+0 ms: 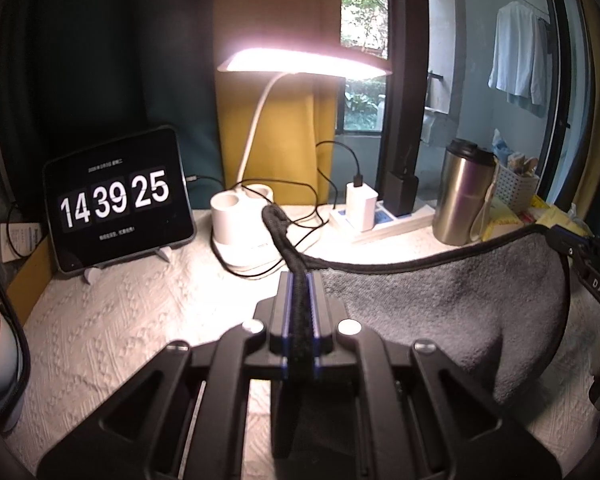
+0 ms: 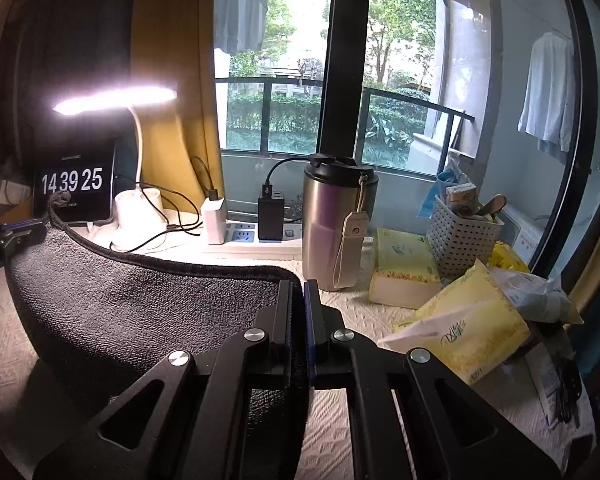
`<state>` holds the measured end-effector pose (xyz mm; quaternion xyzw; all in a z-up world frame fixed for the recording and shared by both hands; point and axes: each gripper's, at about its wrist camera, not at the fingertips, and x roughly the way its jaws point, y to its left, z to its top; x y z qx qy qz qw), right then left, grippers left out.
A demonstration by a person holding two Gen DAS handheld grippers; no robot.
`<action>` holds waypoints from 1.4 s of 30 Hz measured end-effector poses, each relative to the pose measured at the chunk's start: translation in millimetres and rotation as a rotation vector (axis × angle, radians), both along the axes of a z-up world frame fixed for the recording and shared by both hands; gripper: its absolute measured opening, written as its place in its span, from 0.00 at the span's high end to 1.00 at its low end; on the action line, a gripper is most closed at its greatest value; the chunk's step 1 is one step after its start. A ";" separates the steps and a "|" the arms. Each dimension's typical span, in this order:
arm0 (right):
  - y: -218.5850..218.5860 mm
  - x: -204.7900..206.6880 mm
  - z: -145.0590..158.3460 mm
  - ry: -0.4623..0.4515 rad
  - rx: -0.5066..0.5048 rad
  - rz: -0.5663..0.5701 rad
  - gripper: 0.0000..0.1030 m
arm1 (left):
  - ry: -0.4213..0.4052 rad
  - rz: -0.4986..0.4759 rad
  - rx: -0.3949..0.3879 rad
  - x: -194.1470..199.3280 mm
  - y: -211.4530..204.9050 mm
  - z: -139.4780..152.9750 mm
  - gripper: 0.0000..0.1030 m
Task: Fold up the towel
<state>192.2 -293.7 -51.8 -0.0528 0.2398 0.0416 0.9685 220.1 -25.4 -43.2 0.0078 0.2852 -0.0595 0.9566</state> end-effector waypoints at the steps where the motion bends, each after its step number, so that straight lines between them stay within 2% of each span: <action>1: 0.0 0.0 0.0 0.000 0.000 0.000 0.94 | 0.002 0.001 0.000 3.1 0.1 -0.9 0.93; 13: 1.9 29.6 -9.1 0.021 -0.003 -0.003 0.94 | 0.000 -0.002 0.029 34.7 -2.4 -10.8 0.93; 21: 3.1 52.3 -21.3 0.061 -0.010 -0.019 0.94 | 0.029 -0.008 0.045 56.2 -4.8 -23.2 0.93; 31: 4.3 73.5 -48.4 0.145 -0.026 -0.023 0.94 | 0.118 0.005 0.062 75.1 -1.9 -62.4 0.93; 42: 5.8 91.1 -76.2 0.241 -0.030 -0.027 0.94 | 0.195 -0.007 0.079 93.1 -2.4 -85.7 0.93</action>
